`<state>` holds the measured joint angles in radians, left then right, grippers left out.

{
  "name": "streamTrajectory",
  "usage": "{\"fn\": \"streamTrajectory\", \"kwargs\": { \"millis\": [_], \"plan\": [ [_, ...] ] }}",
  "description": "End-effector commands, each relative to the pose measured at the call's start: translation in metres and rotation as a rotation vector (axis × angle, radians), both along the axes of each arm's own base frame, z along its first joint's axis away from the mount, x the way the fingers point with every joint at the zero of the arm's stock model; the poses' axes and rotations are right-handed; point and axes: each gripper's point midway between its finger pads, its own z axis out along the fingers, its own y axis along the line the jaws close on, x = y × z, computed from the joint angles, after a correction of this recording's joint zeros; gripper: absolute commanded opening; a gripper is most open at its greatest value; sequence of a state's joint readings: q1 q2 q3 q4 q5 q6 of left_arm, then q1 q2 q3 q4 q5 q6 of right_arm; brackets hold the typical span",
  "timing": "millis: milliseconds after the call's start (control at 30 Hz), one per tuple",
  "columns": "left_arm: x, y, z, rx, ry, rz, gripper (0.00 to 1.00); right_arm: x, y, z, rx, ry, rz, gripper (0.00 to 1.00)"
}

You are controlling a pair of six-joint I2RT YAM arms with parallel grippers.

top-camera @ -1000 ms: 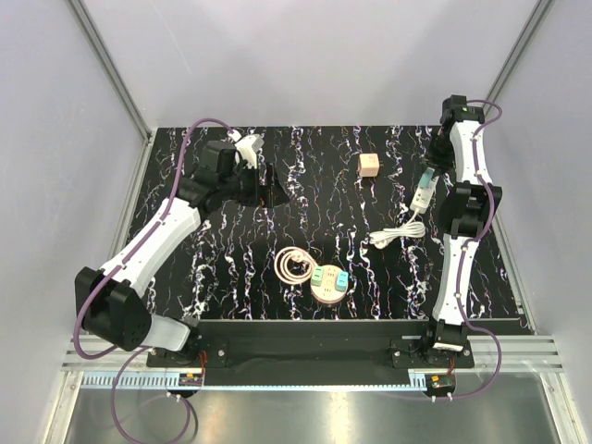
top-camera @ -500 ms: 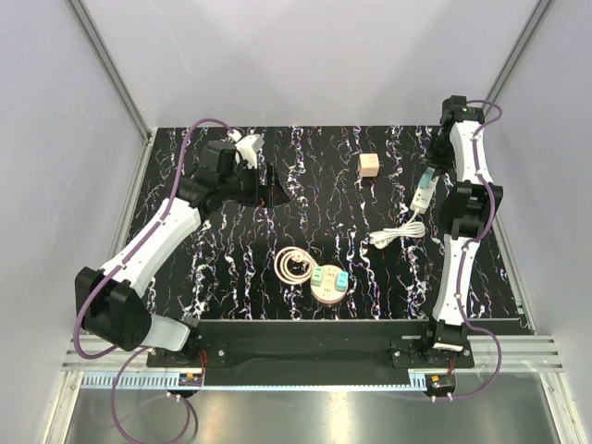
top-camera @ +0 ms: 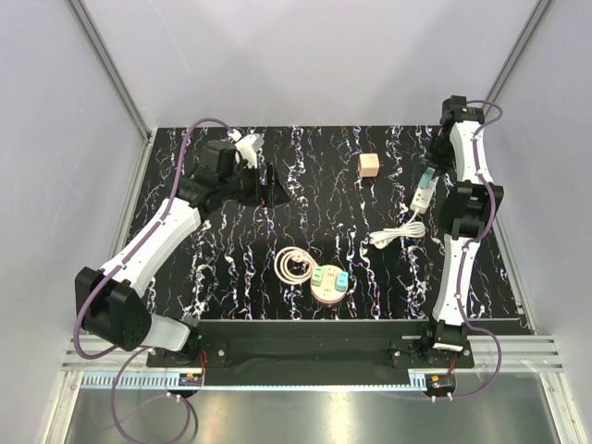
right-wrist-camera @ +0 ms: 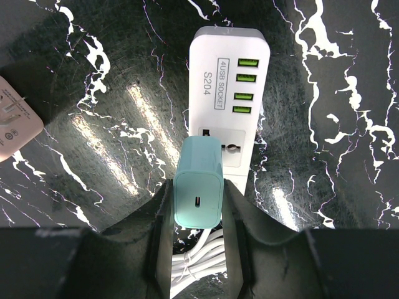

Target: Insert the plug

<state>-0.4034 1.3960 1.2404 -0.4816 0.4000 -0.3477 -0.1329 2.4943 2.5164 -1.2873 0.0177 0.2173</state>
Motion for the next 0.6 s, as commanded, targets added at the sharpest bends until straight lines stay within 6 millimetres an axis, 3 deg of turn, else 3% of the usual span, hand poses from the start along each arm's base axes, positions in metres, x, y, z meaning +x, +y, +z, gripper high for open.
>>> {"fn": "streamTrajectory", "kwargs": {
  "millis": [0,167,567],
  "plan": [
    [0.0046,-0.0023,0.0082,-0.027,-0.037,-0.008,0.88,-0.0155,-0.0095,0.0037,-0.039,0.049,-0.012,0.0],
    [0.0046,-0.0031,0.0065,-0.028,-0.03,-0.011,0.88,-0.0156,-0.0114,0.0101,-0.038,0.04,-0.013,0.0],
    [0.0046,-0.0035,0.0057,-0.029,-0.027,-0.011,0.88,-0.0113,-0.0067,0.0033,-0.01,0.035,0.004,0.0]
  ]
}}
